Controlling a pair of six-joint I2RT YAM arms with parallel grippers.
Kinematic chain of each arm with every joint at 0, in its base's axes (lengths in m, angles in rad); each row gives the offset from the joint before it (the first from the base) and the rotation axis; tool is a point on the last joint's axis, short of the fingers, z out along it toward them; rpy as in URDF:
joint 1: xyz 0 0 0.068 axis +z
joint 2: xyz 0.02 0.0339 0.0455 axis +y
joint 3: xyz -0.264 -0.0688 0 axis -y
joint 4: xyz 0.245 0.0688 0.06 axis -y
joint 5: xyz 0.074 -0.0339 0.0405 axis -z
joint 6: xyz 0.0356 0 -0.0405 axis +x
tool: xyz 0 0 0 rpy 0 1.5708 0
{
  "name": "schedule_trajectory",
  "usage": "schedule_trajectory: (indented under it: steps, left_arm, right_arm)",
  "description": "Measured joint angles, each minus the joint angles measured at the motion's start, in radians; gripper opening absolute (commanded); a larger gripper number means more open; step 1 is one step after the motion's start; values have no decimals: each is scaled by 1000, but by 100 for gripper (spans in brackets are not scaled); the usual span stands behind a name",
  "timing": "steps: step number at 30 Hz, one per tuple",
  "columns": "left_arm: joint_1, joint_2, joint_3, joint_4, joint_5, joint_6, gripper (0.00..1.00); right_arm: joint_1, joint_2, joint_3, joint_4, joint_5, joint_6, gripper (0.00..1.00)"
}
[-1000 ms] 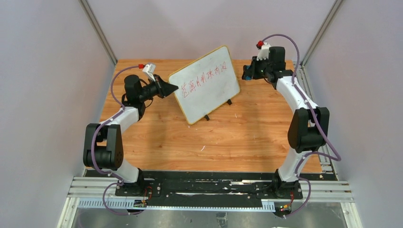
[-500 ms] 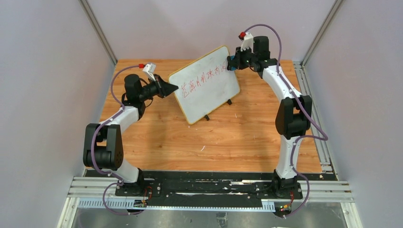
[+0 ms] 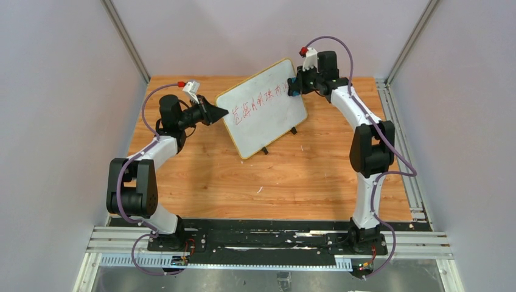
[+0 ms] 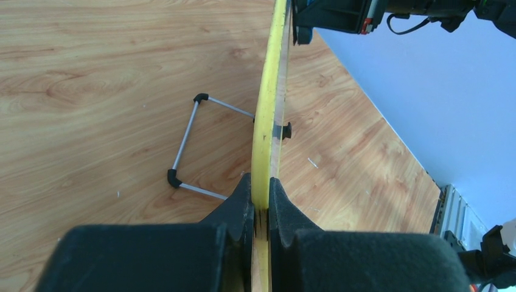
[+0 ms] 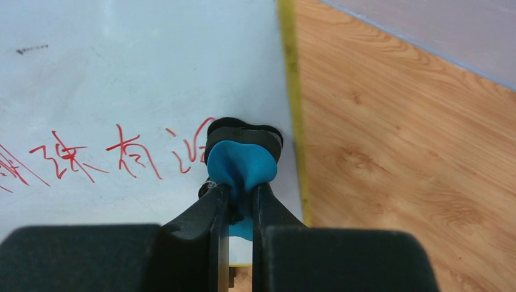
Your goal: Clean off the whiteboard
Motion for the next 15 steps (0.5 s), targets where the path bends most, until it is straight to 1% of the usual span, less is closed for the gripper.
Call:
schedule_trajectory:
  steps: [7, 15]
  left_arm:
    - [2, 0, 0, -11, -11, -7, 0]
    - [7, 0, 0, -17, -19, -13, 0]
  right_arm:
    - [81, 0, -30, 3, 60, -42, 1]
    - [131, -6, -56, 48, 150, -103, 1]
